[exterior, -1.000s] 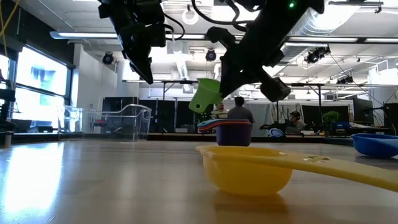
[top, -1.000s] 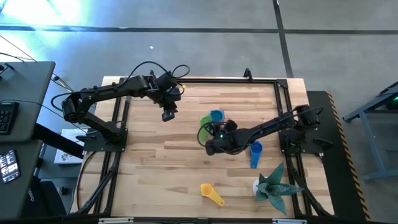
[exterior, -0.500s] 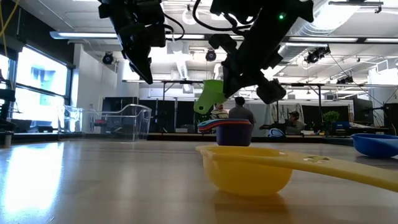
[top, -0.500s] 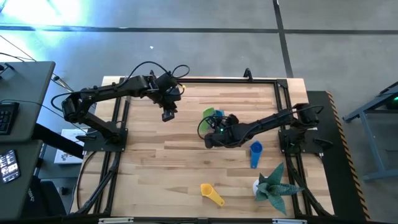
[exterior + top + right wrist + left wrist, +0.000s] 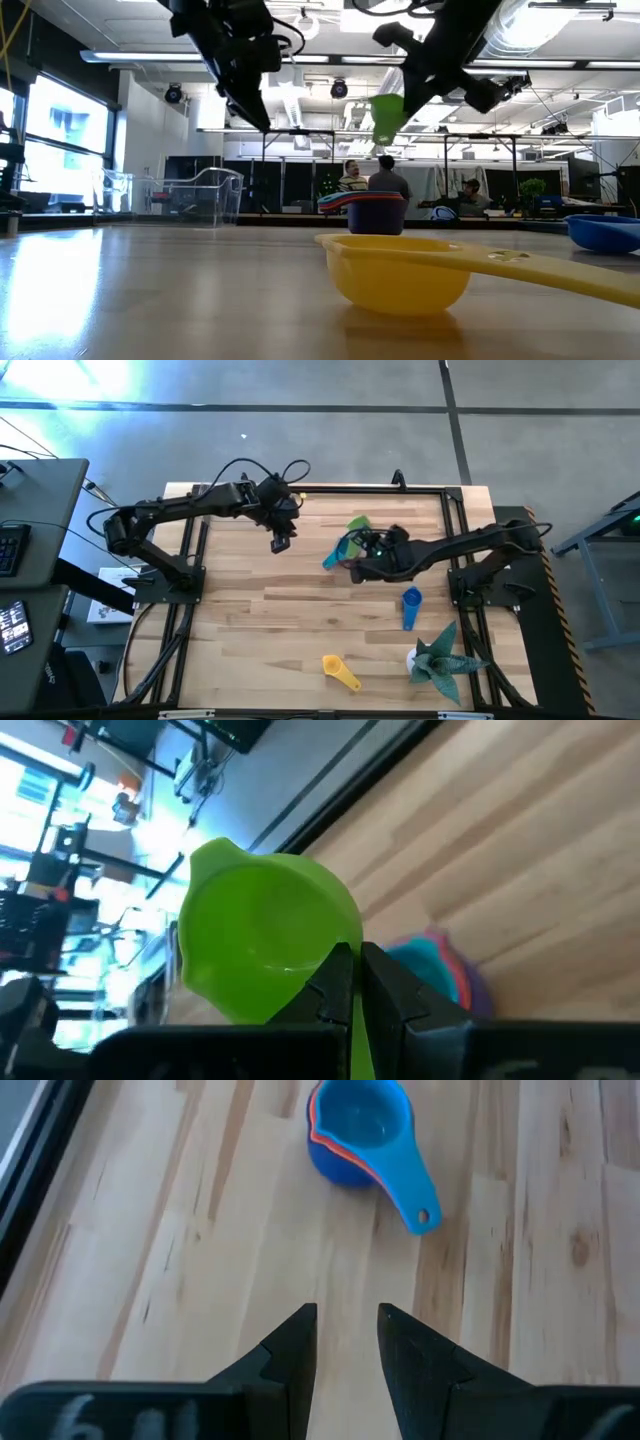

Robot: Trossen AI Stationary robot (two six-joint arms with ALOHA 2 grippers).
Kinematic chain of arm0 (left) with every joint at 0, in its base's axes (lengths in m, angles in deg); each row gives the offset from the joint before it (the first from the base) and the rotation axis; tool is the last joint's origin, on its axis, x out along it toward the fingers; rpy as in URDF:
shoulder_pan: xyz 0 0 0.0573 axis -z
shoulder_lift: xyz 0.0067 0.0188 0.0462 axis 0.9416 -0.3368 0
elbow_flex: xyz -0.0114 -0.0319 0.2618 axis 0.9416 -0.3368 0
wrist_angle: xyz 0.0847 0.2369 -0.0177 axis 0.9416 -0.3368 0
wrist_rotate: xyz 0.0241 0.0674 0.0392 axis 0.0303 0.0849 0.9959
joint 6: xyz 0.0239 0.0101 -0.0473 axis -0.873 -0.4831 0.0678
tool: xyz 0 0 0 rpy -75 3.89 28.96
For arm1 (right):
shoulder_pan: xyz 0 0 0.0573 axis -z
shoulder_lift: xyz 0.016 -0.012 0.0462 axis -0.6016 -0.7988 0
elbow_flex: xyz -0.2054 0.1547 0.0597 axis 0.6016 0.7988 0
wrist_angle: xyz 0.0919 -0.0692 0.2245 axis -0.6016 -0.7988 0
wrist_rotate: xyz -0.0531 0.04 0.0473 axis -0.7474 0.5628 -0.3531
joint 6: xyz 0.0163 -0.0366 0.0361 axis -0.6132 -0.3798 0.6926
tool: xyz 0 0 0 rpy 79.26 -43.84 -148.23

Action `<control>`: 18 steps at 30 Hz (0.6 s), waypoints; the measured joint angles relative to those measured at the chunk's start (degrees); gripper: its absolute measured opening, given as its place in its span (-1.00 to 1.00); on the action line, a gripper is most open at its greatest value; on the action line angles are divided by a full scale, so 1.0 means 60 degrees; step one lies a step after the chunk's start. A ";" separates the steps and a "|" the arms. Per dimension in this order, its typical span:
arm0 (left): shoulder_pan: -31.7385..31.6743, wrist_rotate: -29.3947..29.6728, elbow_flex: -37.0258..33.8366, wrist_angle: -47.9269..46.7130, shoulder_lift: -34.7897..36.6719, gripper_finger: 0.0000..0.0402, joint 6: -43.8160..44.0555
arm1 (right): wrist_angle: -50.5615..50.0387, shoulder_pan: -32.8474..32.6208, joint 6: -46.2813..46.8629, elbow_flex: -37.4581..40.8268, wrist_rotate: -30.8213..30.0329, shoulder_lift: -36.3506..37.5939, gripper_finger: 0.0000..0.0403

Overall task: Nest measuring cups in basket
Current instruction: Stack the green measuring cup on top of the light blue measuring cup on the table

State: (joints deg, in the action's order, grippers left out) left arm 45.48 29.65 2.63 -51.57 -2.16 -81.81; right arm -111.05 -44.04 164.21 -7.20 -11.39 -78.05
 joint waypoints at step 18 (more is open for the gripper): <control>0.0409 0.0013 0.0000 0.1543 -0.2365 -0.52 0.1672 | -0.0783 0.0814 -0.3022 0.0004 0.0293 0.1544 -1.00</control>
State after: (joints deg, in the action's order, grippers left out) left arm 47.93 29.73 2.63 -42.32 -16.35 -71.78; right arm -115.75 -39.16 146.08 -7.18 -9.63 -68.79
